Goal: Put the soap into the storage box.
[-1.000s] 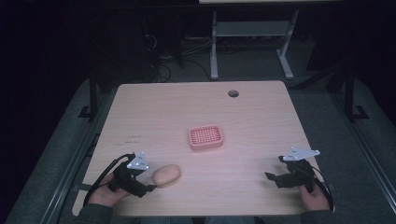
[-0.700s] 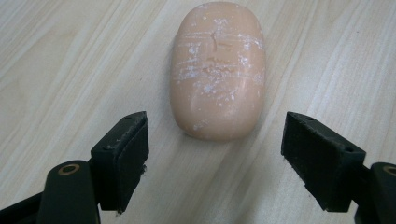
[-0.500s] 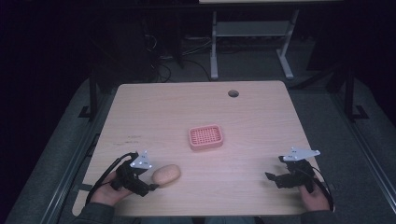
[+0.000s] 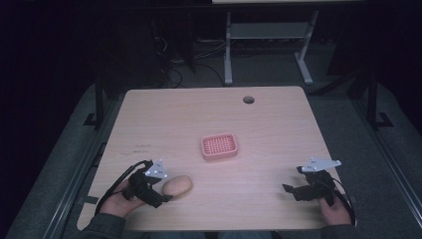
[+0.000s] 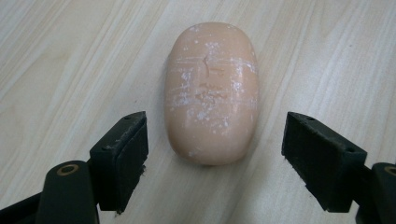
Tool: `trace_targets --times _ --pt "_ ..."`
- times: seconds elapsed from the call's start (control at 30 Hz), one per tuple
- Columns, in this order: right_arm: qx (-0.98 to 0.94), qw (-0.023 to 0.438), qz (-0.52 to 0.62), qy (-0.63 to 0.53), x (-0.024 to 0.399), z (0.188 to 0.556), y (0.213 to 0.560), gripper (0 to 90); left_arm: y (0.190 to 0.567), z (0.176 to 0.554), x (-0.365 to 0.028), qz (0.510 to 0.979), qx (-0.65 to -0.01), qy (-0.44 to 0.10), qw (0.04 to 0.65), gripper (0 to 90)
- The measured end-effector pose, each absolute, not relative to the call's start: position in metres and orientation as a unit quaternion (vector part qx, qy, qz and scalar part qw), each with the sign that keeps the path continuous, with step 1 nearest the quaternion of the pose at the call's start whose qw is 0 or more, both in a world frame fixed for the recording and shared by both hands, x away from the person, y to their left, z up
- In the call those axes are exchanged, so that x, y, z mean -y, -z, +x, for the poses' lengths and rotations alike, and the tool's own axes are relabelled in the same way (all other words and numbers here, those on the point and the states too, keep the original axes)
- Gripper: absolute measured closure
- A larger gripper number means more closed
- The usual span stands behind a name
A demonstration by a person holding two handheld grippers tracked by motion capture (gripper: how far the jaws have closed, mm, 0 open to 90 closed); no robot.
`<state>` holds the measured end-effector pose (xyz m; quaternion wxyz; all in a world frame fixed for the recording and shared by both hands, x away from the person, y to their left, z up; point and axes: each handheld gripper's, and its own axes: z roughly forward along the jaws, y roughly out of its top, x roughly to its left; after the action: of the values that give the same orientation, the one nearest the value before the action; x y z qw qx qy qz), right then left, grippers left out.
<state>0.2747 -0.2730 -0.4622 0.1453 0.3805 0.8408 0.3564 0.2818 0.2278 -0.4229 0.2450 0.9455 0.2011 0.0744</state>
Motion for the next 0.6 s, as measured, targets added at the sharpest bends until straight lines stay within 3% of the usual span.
trace_targets --times 0.6 --pt "-0.841 0.144 0.380 -0.357 0.273 0.275 0.462 14.2 0.429 0.296 -0.212 0.951 -0.194 -0.059 0.231 22.2"
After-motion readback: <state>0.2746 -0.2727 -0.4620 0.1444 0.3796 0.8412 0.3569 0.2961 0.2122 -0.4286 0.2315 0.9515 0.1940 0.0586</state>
